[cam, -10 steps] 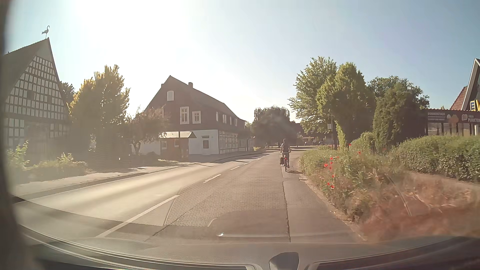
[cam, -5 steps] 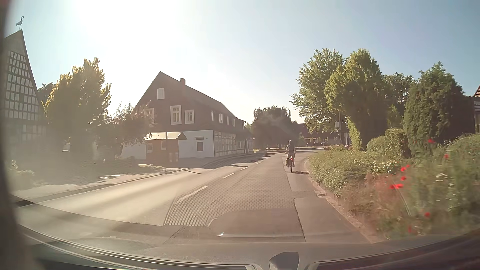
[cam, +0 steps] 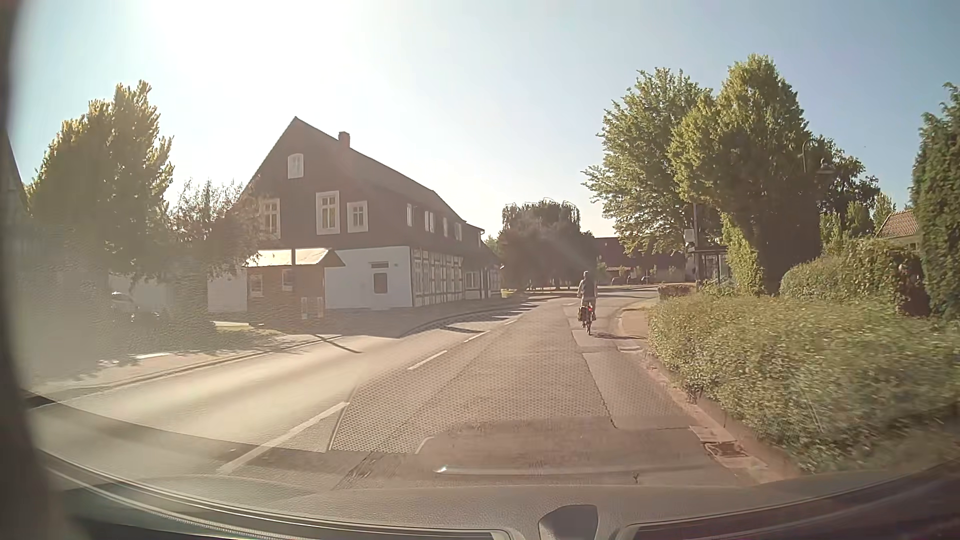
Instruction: Follow the waypoints while adhering to traffic rules and regulations
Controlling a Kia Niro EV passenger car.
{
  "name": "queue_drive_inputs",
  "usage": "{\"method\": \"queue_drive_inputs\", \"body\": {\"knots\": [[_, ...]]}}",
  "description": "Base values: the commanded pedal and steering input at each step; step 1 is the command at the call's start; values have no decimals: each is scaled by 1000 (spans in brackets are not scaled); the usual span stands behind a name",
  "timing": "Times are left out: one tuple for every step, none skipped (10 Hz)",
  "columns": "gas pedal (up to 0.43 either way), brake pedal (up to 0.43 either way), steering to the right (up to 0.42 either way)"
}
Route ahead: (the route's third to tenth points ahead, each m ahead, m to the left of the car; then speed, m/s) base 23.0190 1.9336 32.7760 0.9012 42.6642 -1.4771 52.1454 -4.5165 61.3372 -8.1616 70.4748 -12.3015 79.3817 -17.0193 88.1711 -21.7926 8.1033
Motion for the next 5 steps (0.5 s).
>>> {"method": "queue_drive_inputs", "body": {"knots": [[0, 6, 19], [0, 6, 22], [0, 6, 24], [0, 6, 24], [0, 6, 25]]}}
